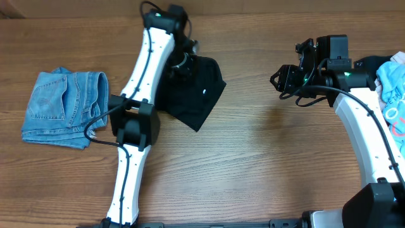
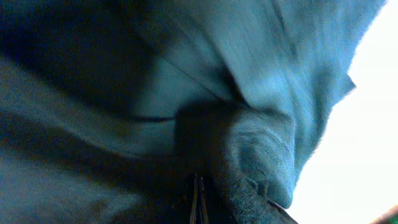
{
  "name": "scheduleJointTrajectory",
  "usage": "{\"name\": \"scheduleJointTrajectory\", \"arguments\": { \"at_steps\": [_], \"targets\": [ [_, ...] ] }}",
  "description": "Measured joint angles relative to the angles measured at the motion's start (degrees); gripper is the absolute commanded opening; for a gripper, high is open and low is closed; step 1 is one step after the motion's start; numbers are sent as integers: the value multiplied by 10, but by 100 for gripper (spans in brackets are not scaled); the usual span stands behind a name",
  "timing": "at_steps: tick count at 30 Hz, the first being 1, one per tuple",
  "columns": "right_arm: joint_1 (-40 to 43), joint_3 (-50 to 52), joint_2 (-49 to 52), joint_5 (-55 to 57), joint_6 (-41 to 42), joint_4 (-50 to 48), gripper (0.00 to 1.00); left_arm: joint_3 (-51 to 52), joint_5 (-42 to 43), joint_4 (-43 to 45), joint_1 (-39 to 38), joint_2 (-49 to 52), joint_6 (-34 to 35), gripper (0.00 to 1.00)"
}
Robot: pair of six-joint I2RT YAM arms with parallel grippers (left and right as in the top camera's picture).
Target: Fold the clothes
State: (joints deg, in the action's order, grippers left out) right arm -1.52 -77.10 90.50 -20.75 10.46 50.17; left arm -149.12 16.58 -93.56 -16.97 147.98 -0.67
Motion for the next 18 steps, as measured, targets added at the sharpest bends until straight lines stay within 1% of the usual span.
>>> {"name": "scheduleJointTrajectory", "arguments": {
  "at_steps": [3, 7, 10, 16, 18],
  "targets": [
    [0, 0, 0, 0, 0, 0, 49, 0, 14, -28, -19, 0, -10, 4],
    [0, 0, 0, 0, 0, 0, 50, 0, 21, -30, -28, -10, -10, 4],
    [0, 0, 0, 0, 0, 0, 53, 0, 15, -31, -28, -31, -9, 4],
    [-2, 0, 0, 0, 0, -9, 54, 0, -60, -23, -24, -45, 16, 4],
    [-5, 0, 0, 0, 0, -17, 54, 1, -91, 4, -21, -45, 17, 4]
  ]
}}
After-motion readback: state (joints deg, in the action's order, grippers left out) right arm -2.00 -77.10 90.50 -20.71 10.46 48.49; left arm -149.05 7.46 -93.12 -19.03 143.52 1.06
